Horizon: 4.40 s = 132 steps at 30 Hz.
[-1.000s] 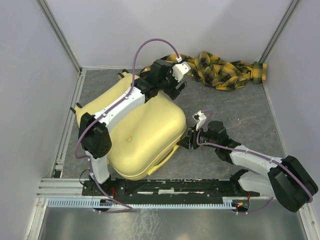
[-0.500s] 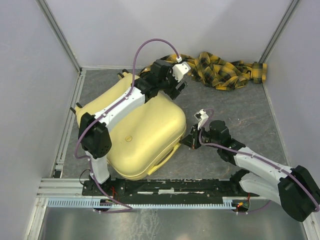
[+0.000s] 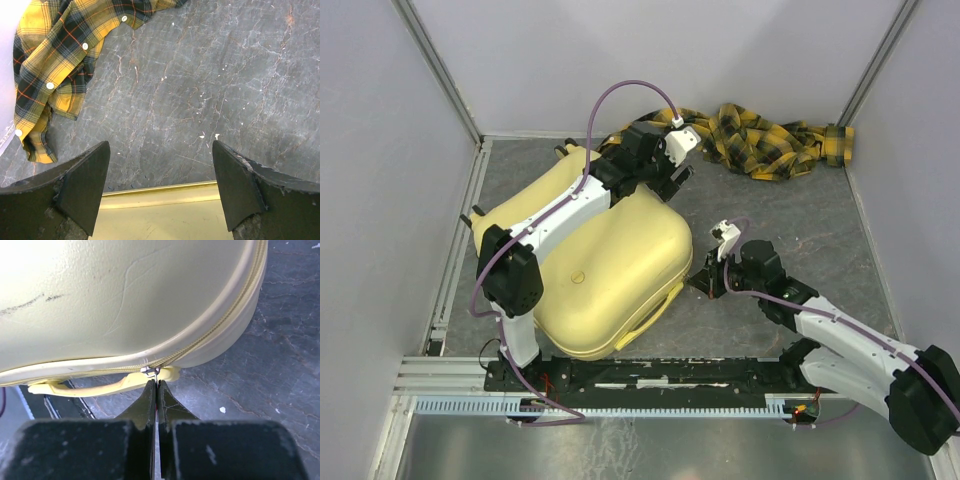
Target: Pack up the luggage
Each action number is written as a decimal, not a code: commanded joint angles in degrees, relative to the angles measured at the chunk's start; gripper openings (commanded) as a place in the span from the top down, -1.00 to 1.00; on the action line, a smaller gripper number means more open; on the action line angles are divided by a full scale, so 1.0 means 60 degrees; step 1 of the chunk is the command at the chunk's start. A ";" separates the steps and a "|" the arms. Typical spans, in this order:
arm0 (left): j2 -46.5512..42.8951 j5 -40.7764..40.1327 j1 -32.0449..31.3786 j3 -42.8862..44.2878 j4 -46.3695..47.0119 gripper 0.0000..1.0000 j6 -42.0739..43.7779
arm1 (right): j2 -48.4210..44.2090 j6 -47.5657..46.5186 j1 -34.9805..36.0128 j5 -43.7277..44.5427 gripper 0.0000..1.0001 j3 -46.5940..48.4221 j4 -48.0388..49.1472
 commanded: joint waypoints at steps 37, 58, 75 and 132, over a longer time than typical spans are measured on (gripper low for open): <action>-0.0688 0.3591 0.5388 0.1679 -0.1993 -0.83 -0.3451 | 0.0767 -0.2260 -0.0131 0.1088 0.96 -0.0108 0.1929; 0.1132 0.2478 0.6274 0.1867 -0.2917 -0.67 -0.3690 | 0.1730 -0.4917 -0.1114 0.2451 0.96 0.0601 0.2821; 0.2455 0.4829 0.5462 0.2643 -0.3878 -0.32 -0.2524 | 0.3307 -0.5154 -0.2080 -0.1011 0.96 0.1581 0.3552; -0.2206 0.0506 0.8550 -0.2305 -0.1555 -0.93 -0.9256 | 0.1493 -0.4491 -0.1445 -0.0702 0.96 0.0939 0.1437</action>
